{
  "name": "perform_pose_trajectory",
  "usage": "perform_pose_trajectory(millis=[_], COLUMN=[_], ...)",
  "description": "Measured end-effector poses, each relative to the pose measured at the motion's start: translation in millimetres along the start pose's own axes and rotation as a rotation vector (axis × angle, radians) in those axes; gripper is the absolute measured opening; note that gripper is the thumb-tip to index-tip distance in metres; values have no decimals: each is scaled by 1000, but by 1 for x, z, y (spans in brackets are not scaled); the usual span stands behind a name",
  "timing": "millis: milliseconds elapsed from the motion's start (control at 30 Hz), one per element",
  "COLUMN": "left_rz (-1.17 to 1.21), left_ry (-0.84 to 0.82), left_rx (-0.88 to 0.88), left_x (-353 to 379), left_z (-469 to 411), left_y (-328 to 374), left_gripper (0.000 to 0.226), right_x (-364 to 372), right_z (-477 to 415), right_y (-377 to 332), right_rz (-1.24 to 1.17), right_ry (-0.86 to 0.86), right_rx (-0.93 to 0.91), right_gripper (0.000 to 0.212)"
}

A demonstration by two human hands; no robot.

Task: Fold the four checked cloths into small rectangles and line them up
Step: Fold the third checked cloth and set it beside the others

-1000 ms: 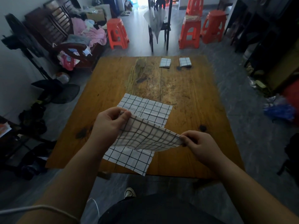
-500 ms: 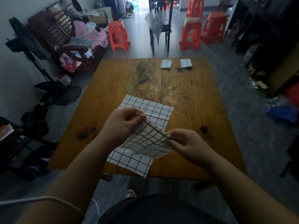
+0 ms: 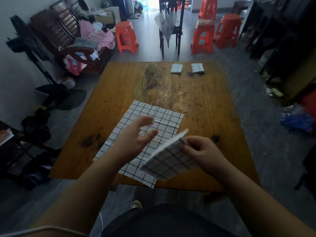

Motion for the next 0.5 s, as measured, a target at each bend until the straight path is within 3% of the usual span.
perform_pose_trajectory(millis=[67, 167, 267, 500], left_rz=[5, 14, 22, -20], left_ry=[-165, -272, -250, -121], left_rx=[12, 23, 38, 72], left_x=[4, 13, 20, 19], left_z=[7, 14, 17, 15], left_y=[3, 2, 2, 4], left_gripper=[41, 25, 14, 12], right_x=[-2, -2, -1, -3], right_z=[0, -1, 1, 2], right_y=[-2, -5, -8, -5], right_rz=[-33, -72, -102, -67], right_ry=[25, 34, 52, 77], right_rx=[0, -21, -43, -2], right_gripper=[14, 14, 14, 11])
Point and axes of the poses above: each hand's wrist, its own z-axis away from the middle knuckle, its own x-axis out of the palm, y = z × x, the point moved 1 cm from there along -z, towards the middle knuckle, and after that the axes turned 13 degrees about y, right-handed, at the moved point
